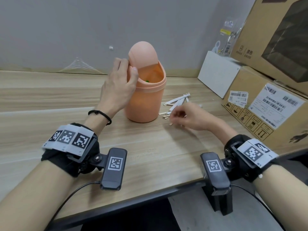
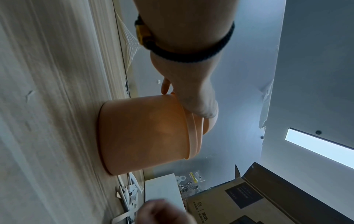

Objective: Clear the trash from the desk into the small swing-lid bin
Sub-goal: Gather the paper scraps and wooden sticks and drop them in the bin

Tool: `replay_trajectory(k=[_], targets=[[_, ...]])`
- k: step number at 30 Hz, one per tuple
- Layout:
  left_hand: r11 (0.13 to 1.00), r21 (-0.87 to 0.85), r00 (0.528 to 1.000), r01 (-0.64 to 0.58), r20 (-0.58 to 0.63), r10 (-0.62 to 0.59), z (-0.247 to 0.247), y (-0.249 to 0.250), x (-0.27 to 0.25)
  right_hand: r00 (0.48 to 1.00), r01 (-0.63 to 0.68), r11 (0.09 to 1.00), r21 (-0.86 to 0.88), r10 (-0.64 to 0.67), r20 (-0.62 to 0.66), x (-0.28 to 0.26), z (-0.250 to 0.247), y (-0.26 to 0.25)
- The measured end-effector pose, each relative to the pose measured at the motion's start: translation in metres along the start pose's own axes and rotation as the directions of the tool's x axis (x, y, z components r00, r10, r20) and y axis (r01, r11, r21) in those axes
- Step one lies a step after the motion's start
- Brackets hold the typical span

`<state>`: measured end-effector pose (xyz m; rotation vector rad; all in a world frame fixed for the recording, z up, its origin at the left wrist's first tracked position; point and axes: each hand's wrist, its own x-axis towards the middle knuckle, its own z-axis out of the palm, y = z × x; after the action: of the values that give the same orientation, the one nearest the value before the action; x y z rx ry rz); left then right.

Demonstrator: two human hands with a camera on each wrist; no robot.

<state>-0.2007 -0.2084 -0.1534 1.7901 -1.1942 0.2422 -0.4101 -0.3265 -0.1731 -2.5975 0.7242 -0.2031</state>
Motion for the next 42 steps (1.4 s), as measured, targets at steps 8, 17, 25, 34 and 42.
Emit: replay_trajectory(k=[8,17,25,34,42], targets=[[1.0,-0.011,1.0,0.002,-0.005,-0.002,0.0,0.0,0.0,0.798,0.242,0.913,0.33,0.006,-0.602,0.041,-0.037,-0.058],[1.0,-0.006,1.0,-0.012,-0.013,0.012,0.002,-0.002,0.0,0.888,0.027,0.952,0.306,0.118,-0.445,0.025,-0.051,-0.021],[0.999,-0.025,0.999,-0.022,-0.035,0.021,0.005,-0.004,0.001,0.822,-0.357,0.818,0.451,0.504,-0.265,-0.008,-0.014,0.043],[1.0,-0.013,0.999,-0.019,-0.038,0.019,0.004,-0.002,0.0,0.898,-0.313,0.896,0.316,0.387,-0.208,0.0,-0.004,0.057],[1.0,-0.014,0.999,-0.012,-0.043,0.011,0.005,-0.003,0.0,0.91,-0.368,0.924,0.109,0.381,-0.163,-0.002,-0.005,0.055]])
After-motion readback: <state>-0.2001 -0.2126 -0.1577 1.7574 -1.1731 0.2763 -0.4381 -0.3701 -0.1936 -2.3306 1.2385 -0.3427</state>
